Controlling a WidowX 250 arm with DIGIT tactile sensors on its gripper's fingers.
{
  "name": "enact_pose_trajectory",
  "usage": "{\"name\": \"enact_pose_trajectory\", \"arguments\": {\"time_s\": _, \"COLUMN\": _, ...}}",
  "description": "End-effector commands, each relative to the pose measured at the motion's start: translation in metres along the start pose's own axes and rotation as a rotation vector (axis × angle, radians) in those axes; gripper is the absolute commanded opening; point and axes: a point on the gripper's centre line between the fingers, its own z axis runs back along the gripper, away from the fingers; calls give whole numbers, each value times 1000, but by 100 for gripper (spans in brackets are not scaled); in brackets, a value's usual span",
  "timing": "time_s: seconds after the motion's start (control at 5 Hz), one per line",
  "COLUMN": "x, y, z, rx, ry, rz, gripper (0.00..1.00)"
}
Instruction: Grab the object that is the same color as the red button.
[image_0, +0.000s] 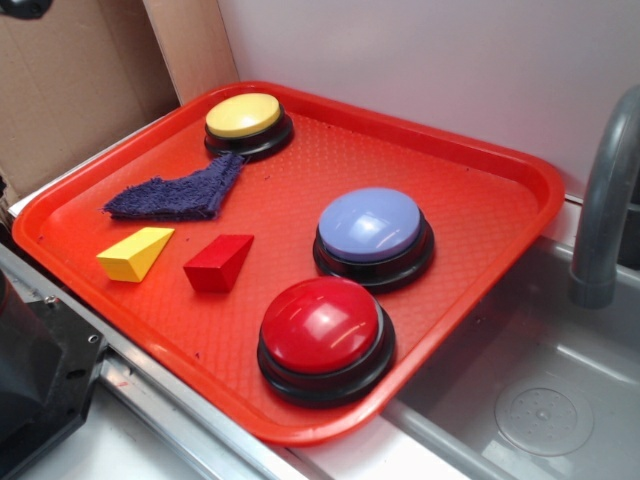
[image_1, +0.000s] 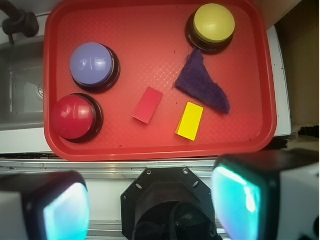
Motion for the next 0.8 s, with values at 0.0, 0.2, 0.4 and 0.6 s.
{"name": "enact_pose_trajectory", "arguments": {"time_s": 0.0, "x": 0, "y": 0, "z": 0, "rx": 0, "ry": 0, "rz": 0, "gripper": 100}}
{"name": "enact_pose_trajectory", "arguments": {"time_s": 0.2, "x": 5, "y": -1, "z": -26, "rx": -6, "ry": -18, "rz": 168, "gripper": 100}}
{"name": "enact_pose_trajectory", "arguments": {"time_s": 0.4, "x": 9, "y": 2, "z": -49, "rx": -12, "ry": -42, "rz": 331, "gripper": 100}}
{"name": "enact_pose_trajectory", "arguments": {"time_s": 0.6, "x": 20, "y": 4, "z": -84, "rx": 17, "ry": -58, "rz": 439, "gripper": 100}}
